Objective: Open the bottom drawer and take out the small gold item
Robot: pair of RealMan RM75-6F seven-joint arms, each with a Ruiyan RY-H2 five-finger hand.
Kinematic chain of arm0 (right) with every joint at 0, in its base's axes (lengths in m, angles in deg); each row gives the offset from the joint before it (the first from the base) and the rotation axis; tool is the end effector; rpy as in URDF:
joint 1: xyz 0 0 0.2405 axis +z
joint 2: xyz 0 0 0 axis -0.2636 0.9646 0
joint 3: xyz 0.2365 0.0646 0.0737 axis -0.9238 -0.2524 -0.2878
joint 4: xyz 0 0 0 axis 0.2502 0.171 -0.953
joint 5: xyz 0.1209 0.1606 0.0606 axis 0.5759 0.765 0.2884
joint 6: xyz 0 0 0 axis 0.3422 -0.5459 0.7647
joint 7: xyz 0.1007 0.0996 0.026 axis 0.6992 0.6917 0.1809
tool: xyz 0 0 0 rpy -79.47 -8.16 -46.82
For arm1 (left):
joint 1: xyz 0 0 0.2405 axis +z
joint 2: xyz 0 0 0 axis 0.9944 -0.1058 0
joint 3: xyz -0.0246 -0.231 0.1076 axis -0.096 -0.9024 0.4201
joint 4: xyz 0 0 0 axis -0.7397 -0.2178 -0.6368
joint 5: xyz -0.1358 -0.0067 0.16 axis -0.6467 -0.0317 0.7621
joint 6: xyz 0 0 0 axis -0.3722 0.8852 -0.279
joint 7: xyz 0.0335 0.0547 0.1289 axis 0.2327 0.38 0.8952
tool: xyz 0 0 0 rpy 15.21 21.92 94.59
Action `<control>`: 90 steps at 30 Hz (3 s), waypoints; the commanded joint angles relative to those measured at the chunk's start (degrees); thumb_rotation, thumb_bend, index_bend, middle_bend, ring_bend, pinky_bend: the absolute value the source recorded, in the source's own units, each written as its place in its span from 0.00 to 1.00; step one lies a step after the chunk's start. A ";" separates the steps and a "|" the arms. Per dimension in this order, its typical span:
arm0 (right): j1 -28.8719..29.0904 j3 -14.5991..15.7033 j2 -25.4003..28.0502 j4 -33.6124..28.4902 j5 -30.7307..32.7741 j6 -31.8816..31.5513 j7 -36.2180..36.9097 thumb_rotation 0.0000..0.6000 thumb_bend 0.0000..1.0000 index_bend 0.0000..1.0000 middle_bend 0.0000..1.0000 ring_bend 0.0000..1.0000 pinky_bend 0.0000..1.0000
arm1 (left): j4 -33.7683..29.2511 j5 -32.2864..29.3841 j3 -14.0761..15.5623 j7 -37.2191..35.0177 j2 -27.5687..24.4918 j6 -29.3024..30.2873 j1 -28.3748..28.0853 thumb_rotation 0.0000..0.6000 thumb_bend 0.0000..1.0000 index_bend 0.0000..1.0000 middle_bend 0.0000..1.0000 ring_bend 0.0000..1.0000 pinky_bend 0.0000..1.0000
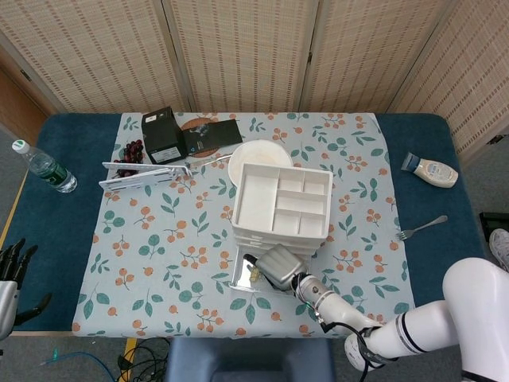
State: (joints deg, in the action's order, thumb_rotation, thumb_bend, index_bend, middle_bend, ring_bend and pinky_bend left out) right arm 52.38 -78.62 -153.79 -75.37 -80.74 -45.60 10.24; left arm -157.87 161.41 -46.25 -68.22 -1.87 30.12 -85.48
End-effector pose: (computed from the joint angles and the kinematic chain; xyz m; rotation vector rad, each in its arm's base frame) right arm -0.0684 -0.2799 -0.0269 2.3274 -0.8499 0.5906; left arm -0.3191 0.1586 0.1695 -1.3610 -0.8385 -0.8324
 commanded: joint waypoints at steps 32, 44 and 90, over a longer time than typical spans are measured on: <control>-5.95 -2.75 0.85 -0.41 -7.59 0.86 0.19 1.00 0.30 0.15 0.91 1.00 1.00 | -0.03 0.47 0.10 0.05 0.40 0.03 0.06 1.00 0.25 0.09 0.00 0.03 0.07; -3.14 -1.40 -2.24 3.42 -5.37 2.64 -7.94 1.00 0.38 0.31 0.95 1.00 1.00 | -0.16 0.26 0.19 0.03 0.24 0.08 0.31 1.00 0.25 0.09 0.00 0.03 0.07; -2.90 -1.86 -14.41 16.30 -4.18 1.75 -15.97 1.00 0.33 0.38 0.96 1.00 1.00 | 1.39 -0.64 0.09 -1.59 0.52 -0.09 0.87 1.00 0.25 0.14 0.00 0.03 0.07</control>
State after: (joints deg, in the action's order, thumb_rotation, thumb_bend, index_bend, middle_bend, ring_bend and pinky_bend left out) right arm 49.49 -80.49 -168.17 -59.09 -84.93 -43.82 -5.70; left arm -156.48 160.78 -46.17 -69.80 -1.35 30.03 -84.62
